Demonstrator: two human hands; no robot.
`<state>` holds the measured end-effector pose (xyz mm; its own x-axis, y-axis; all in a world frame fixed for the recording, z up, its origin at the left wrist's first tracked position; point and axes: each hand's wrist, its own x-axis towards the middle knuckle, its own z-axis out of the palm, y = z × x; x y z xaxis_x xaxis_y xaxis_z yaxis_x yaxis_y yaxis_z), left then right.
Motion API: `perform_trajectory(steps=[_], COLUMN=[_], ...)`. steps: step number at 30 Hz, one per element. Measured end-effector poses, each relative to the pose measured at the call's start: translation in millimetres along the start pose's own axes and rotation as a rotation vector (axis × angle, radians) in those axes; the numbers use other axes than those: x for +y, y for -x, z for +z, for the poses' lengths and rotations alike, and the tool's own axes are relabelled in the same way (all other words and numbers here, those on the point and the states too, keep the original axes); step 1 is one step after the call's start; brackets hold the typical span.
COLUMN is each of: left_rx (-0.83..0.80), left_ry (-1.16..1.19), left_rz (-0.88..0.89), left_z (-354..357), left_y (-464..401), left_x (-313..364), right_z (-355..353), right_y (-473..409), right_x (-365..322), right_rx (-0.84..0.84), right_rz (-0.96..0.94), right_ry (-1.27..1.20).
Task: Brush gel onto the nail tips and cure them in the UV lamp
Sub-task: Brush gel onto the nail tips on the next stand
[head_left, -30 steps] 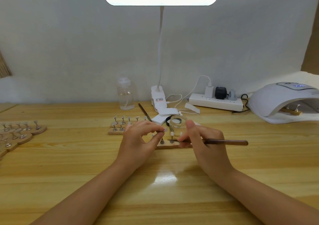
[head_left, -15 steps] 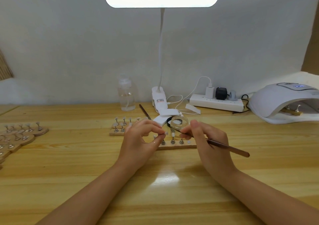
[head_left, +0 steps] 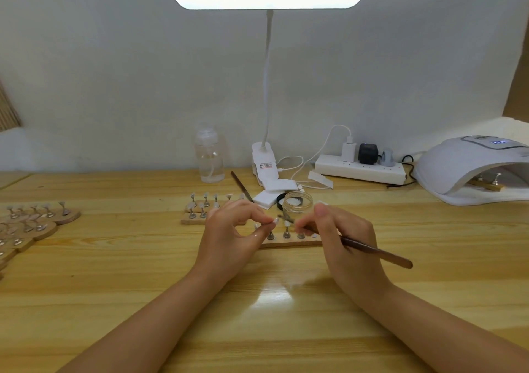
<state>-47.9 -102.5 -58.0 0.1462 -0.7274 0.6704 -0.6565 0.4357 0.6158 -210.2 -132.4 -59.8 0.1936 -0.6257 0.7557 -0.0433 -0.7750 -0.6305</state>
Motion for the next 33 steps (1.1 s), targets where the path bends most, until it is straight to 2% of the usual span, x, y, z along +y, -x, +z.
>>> perform_trajectory(steps=[4,9,13,17,21,25,28,33], left_rx=[0.015,0.016,0.008,-0.003,-0.006,-0.005,-0.002,-0.006], left_ry=[0.005,0.006,-0.007,-0.02,-0.024,-0.021,-0.029,-0.02], left_rz=[0.008,0.006,-0.012,-0.015,-0.024,-0.015,-0.005,0.003], left_z=[0.2,0.0,0.2,0.3,-1.1,-1.6,-0.9,-0.7], left_y=[-0.1,-0.6,0.0,-0.5,0.4,0.7,0.4,-0.4], left_x=[-0.3,-0.1,-1.7,-1.7,0.1,0.6,-0.6,-3.0], right_z=[0.5,0.7,0.5,0.1,1.3,2.2,2.2,2.5], right_y=[0.9,-0.9,1.4,-0.7,0.9,-0.4,1.3,-0.5], right_x=[-1.3,-2.4,-2.9,-4.1,-6.2,-5.9,-5.4,-4.7], right_rx=[-0.013,-0.007,0.004,-0.012,0.024,0.014,0.013,0.013], right_rz=[0.099,0.028,0.109,0.059,0.174,0.111,0.166,0.099], right_ry=[-0.071,0.005,-0.105,-0.001,-0.119,-0.024,-0.089,-0.009])
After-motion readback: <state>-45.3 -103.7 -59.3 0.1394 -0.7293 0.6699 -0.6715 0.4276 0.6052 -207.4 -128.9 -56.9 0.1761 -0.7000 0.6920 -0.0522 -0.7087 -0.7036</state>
